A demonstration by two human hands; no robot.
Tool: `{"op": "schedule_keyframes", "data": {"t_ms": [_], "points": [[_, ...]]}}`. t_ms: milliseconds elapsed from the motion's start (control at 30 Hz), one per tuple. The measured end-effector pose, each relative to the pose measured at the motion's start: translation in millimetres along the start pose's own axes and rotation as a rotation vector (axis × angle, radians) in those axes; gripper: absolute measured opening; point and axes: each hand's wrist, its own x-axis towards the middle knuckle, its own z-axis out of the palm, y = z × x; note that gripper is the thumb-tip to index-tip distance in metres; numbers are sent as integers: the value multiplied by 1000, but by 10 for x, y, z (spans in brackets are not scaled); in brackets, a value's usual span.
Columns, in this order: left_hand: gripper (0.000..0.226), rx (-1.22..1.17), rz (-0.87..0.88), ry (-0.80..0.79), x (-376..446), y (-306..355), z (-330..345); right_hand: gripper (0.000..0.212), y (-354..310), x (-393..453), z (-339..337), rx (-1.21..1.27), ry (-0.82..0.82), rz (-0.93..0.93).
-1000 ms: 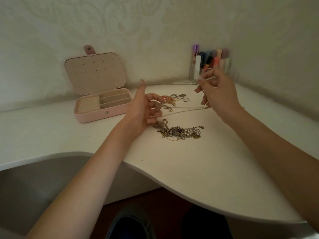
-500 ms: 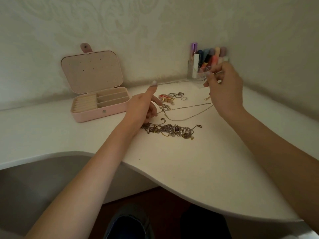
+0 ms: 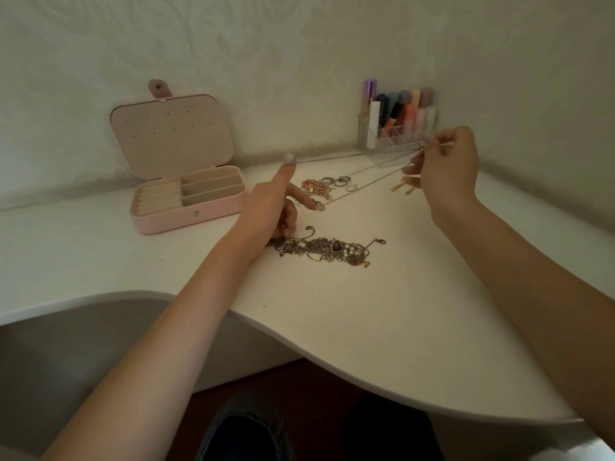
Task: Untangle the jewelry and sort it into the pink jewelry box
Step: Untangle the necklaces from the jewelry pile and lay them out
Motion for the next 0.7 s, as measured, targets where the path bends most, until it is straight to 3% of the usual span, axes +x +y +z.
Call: {"op": "schedule_keyframes", "data": {"t_ms": [133, 200, 333, 467, 567, 700], "points": [[34, -62, 15, 76, 36, -46, -10, 10, -30, 30, 5, 404, -20, 378], [25, -80, 2, 90, 48, -62, -16, 20, -19, 52, -13, 432, -47, 484], [20, -120, -7, 63, 59, -58, -44, 21, 10, 78, -28, 240, -129, 457], [25, -154, -48, 20, 54, -33, -63, 8, 41, 93, -3, -69, -147, 291], [35, -178, -73, 60, 54, -17, -55, 9, 38, 104, -8, 4, -158, 288], [30, -154, -58, 72, 49, -24, -55, 8, 18, 113, -44, 119, -218, 320]]}}
